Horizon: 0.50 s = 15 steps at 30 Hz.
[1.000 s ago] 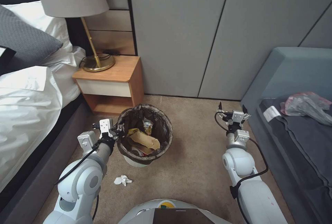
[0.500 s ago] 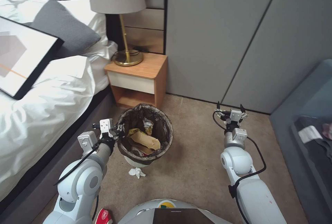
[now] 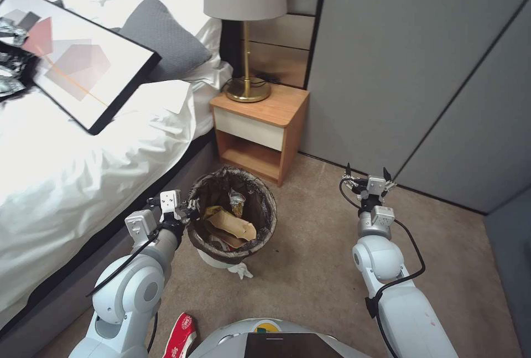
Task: Pick up the trash bin, then pick up the garbage from the floor and place it into the trash bin.
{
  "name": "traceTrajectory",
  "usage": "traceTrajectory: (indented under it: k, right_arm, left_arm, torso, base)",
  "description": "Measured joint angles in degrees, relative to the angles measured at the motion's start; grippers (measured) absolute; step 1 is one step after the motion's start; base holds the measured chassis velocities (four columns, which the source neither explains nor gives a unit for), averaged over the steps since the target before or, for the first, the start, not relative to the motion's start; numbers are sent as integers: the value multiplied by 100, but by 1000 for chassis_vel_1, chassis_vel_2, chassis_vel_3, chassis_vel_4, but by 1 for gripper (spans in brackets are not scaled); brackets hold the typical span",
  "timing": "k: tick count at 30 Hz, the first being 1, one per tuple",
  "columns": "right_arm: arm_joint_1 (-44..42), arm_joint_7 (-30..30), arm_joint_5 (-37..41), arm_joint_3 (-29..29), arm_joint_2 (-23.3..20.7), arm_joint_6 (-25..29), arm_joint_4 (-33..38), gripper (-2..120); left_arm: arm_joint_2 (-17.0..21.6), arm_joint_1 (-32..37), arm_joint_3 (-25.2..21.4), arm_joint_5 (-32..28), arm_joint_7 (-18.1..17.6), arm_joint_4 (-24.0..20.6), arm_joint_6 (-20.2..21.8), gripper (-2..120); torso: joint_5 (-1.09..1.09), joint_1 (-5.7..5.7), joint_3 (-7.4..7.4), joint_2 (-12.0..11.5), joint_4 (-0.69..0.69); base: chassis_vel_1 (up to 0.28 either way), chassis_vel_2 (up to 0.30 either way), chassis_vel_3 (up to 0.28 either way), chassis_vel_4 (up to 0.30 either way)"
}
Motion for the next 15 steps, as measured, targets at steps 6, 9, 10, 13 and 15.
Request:
traceTrajectory:
  k: [6,9,10,13,15]
  right_arm:
    - [-19,89,-5,12,10,-3,-3,100]
    - [-1,118,-35,38,9,-3,-3,100]
    - [1,138,-44,42,11,-1,-3,100]
    - [-13,154,-55,42,20,11,-4,100]
    - [-40,158,-81,39,45,20,-9,100]
  left_arm:
    - [-2,5,0,14,0,12,0,5]
    - [-7,3,-9,5,-3,12,0,5]
    - [-11,5,-11,2,-4,12,0,5]
    - [-21,10,-12,1,-8,12,0,5]
    - [-30,9,-12,-2,-15,12,0,5]
  torso:
    - [0,0,0,0,1]
    - [0,0,0,0,0]
    - [0,0,0,0,0]
    - [0,0,0,0,0]
    - [0,0,0,0,0]
  base:
    - [107,113,96,99]
    - [98,118,103,107]
    - [98,114,103,124]
    - [95,85,101,118]
    - [81,90,100,110]
